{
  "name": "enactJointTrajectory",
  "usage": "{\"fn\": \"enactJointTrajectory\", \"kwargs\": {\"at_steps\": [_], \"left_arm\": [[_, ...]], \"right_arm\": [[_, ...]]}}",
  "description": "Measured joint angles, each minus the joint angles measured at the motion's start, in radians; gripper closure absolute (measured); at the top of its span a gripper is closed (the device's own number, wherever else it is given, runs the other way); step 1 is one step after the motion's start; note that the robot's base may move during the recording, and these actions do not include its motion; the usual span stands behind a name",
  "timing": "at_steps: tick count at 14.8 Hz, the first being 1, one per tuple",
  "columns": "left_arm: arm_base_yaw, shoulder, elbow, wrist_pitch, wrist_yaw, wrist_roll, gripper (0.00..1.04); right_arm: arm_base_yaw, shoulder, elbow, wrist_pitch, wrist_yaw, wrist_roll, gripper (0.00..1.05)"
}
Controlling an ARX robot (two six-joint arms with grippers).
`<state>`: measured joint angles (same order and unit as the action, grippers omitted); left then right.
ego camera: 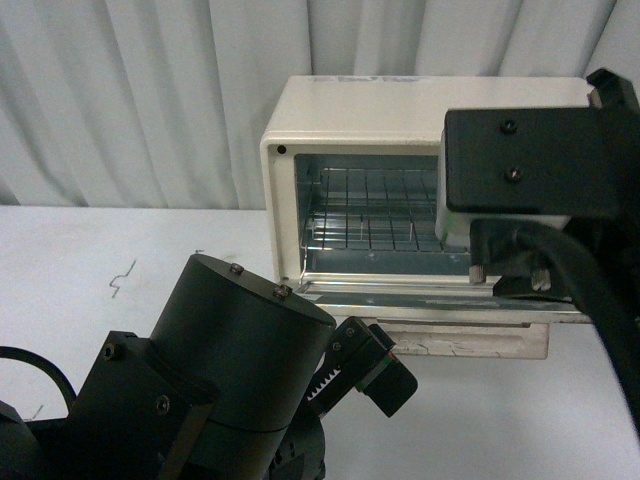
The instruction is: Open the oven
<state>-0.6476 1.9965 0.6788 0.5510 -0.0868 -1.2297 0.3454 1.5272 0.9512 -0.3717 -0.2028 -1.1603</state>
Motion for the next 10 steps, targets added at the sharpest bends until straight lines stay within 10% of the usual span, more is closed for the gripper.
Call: {"fn": "enactJointTrajectory", "kwargs": {"at_steps": [6,10], "left_arm": [[0.0,0.0,0.0,0.0,0.001,0.0,0.07],[0.0,0.0,0.0,0.001,0.005,0.0,0.07]], "right_arm": [[-0.054,-0.093,0.1,0.022,-0.042,0.001,0.98],[-0.064,-0.114,0.125,0.046,-0.033,0.008,0.48]]}}
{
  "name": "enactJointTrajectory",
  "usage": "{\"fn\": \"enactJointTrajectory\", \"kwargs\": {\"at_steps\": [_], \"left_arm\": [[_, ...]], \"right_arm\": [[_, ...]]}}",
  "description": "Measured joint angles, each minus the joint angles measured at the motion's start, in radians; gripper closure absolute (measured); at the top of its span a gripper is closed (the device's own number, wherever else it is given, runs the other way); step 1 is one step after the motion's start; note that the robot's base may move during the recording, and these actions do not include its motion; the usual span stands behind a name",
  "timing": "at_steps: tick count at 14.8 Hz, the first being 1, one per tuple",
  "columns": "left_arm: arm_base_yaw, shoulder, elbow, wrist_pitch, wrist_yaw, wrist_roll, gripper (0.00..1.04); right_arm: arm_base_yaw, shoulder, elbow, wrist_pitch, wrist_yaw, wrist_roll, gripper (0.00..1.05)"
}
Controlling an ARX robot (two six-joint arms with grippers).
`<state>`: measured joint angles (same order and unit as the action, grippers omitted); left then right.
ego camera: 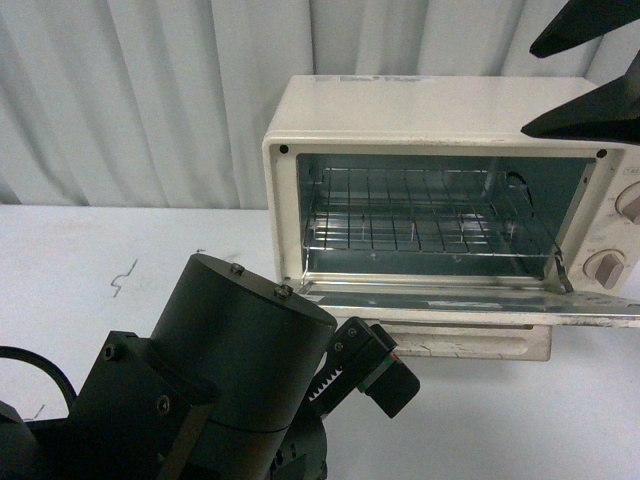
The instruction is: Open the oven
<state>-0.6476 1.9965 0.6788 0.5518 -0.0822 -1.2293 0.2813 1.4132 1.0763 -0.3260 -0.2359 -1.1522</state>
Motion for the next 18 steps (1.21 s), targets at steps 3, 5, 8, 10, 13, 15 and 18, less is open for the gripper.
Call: {"fn": "enactJointTrajectory", "kwargs": {"at_steps": [3,5,8,10,13,15,18], "left_arm": [[0.0,0.0,0.0,0.0,-0.002,0.0,0.07],[-0.004,0.0,0.0,0.0,-0.001,0.0,0.07],[-0.003,0.0,0.0,0.0,-0.001,0.0,0.07],[-0.003,0.0,0.0,-0.001,-0.004,0.0,0.07],[-0.003,0.0,0.0,-0.001,-0.005,0.0,0.07],[-0.004,0.0,0.0,0.0,0.0,0.0,0.07],[-0.004,0.0,0.0,-0.001,0.002,0.0,0.07]], "right_arm": [[0.0,0.0,0.0,0.001,0.0,0.0,0.14],[0.026,-0.064,-0.217,0.505,0.288,0.285,0.21],[-0.037,-0.17,-0.496,0.899,0.47,0.737,0.45],[-0.062,-0.198,-0.546,0.97,0.472,0.836,0.52],[-0.077,-0.236,-0.6,1.028,0.463,0.948,0.61],[-0.095,-0.311,-0.697,1.063,0.416,1.073,0.81],[-0.148,-0.404,-0.82,1.062,0.373,1.123,1.03]]}}
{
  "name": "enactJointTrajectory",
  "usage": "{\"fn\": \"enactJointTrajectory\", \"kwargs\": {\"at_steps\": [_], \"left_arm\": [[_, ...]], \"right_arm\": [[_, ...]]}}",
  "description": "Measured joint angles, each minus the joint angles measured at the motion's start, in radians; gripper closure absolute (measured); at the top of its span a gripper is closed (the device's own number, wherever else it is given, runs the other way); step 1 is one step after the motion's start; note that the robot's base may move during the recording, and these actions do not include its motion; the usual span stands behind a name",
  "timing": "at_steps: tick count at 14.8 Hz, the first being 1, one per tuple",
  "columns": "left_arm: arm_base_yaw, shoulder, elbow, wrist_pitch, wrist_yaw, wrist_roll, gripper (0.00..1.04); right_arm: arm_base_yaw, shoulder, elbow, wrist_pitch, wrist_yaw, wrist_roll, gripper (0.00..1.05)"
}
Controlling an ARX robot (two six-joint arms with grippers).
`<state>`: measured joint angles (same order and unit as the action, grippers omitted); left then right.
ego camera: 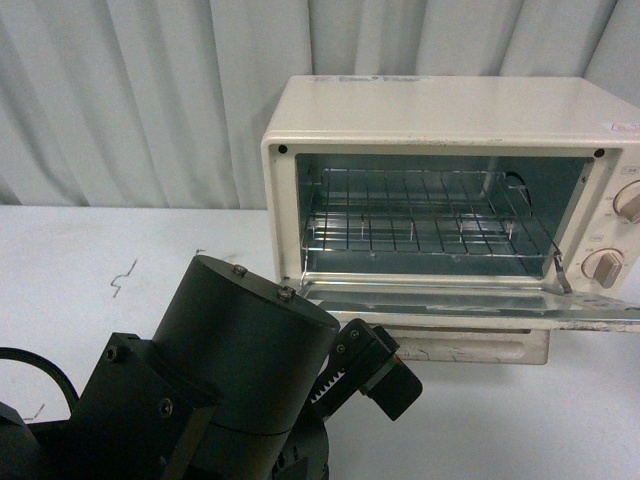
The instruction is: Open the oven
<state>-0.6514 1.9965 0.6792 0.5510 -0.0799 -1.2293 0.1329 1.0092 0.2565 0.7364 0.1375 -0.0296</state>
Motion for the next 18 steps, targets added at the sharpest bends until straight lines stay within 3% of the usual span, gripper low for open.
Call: {"fn": "enactJointTrajectory", "kwargs": {"at_steps": [2,3,4,5,11,18], "left_arm": [[0.0,0.0,0.0,0.0,-0.001,0.0,0.07],[0.0,0.0,0.0,0.0,-0.001,0.0,0.07],[0.0,0.0,0.0,0.0,-0.001,0.0,0.07],[0.0,0.0,0.0,0.0,-0.002,0.0,0.07],[0.0,0.0,0.0,0.0,-0.001,0.0,0.07],[0.0,0.0,0.0,0.0,-0.001,0.0,0.07]], "right_arm": [[-0.033,-0.108,-0.077,-0.016,-0.04,0.011,1.03],[-0.141,-0.254,-0.155,-0.089,-0.125,0.013,1.03],[-0.133,-0.395,-0.204,-0.187,-0.137,0.014,1.03],[-0.133,-0.431,-0.238,-0.149,-0.137,0.014,1.03],[-0.133,-0.62,-0.246,-0.353,-0.137,0.015,1.03],[-0.133,-0.765,-0.246,-0.488,-0.137,0.014,1.03]]}}
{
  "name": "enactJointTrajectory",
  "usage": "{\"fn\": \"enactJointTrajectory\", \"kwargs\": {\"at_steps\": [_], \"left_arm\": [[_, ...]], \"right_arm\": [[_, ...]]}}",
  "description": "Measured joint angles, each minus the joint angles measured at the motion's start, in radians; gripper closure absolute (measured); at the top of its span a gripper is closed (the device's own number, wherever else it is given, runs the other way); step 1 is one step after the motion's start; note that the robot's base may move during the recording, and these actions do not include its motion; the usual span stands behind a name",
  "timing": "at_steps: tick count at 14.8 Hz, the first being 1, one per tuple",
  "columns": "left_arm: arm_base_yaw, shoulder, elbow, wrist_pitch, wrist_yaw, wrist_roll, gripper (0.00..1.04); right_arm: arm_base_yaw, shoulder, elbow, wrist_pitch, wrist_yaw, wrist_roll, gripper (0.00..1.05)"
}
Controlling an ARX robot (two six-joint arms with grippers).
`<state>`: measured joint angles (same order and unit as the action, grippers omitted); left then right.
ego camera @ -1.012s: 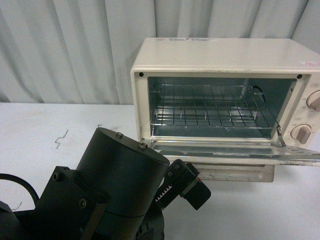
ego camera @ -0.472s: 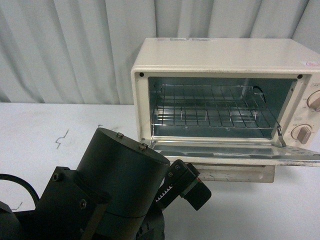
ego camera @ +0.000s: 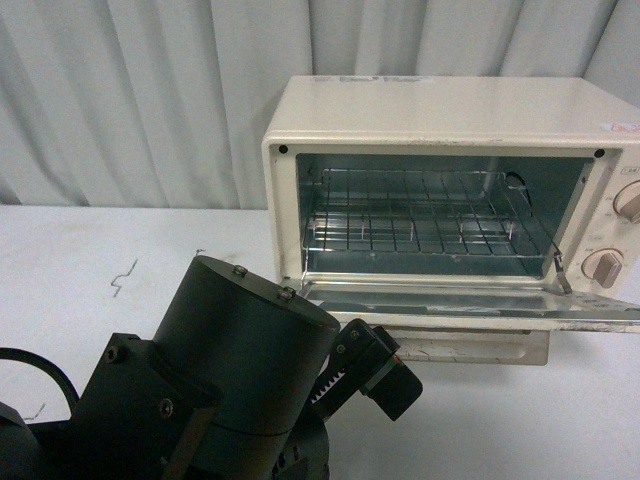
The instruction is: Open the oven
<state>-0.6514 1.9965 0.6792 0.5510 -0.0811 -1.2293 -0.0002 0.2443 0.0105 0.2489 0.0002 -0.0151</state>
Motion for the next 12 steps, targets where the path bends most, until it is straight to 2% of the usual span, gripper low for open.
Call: {"fn": "enactJointTrajectory", "kwargs": {"at_steps": [4,5,6,9,10,12], "left_arm": [[0.0,0.0,0.0,0.0,0.0,0.0,0.07],[0.0,0.0,0.0,0.0,0.0,0.0,0.07],[0.0,0.0,0.0,0.0,0.002,0.0,0.07],[0.0,0.0,0.0,0.0,0.002,0.0,0.07],[0.0,0.0,0.0,0.0,0.002,0.0,0.07],[0.0,0.0,0.0,0.0,0.001,0.0,0.07]], "right_arm": [[0.0,-0.064,0.0,-0.067,0.0,0.0,1.03],[0.0,-0.106,0.001,-0.127,0.0,0.0,1.03],[0.0,-0.226,0.0,-0.256,0.0,0.0,1.03],[0.0,-0.242,0.0,-0.253,0.0,0.0,1.03],[0.0,-0.242,0.0,-0.253,0.0,0.0,0.98],[0.0,-0.242,0.0,-0.253,0.0,0.0,0.76]]}}
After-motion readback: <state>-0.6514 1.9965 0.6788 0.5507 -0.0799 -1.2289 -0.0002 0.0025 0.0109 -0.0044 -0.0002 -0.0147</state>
